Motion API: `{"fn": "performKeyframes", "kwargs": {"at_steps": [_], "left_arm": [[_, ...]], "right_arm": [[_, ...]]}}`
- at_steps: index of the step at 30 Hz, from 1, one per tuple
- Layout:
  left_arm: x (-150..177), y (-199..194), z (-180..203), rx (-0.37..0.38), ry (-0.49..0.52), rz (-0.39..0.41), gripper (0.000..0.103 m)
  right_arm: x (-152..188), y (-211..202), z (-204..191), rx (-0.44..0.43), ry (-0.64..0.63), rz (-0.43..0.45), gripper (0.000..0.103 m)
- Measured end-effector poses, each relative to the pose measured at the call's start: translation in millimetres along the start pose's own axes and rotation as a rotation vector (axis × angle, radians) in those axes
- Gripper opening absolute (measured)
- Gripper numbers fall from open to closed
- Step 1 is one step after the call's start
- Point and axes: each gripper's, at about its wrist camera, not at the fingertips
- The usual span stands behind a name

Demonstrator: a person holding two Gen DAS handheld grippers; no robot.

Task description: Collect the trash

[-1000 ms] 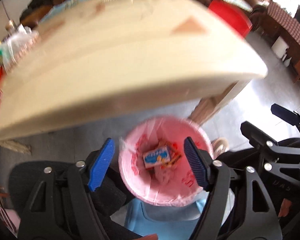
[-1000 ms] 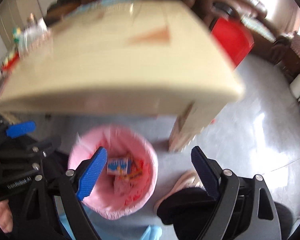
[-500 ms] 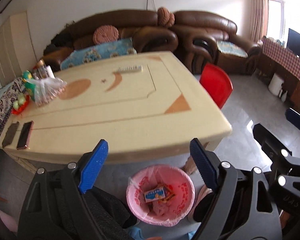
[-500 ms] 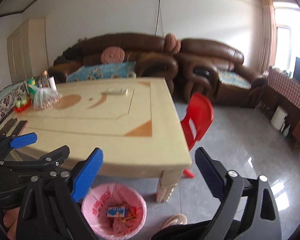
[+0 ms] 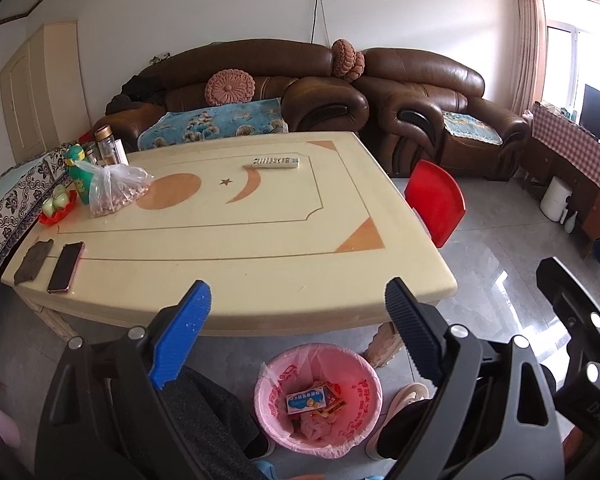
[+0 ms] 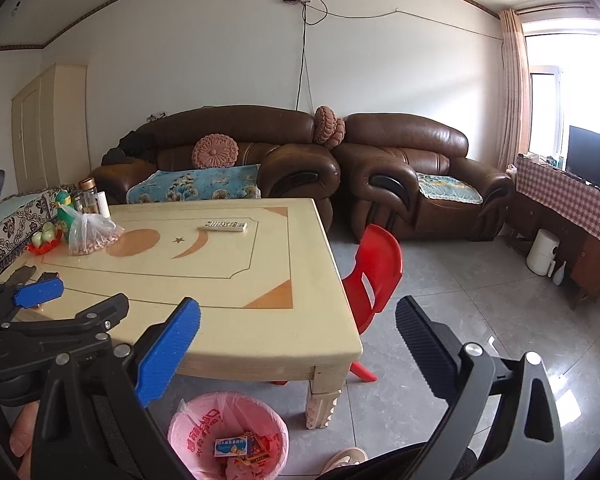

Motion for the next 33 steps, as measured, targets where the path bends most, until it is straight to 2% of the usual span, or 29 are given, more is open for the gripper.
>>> {"fn": "performKeyframes", "kwargs": {"at_steps": [33], "left_arm": [[5.0, 3.0, -10.5, -0.005, -0.002, -0.014, 0.087]], "right_arm": [[9.0, 7.0, -3.2, 0.001, -0.021, -0.020, 0.096]]}}
Point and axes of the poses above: each gripper's, at about its wrist camera, not at the fingertips, and y roughly the way its jaws point, z to its right, x to its underside, and after that the axes turned 5 degrees about x, right-handed
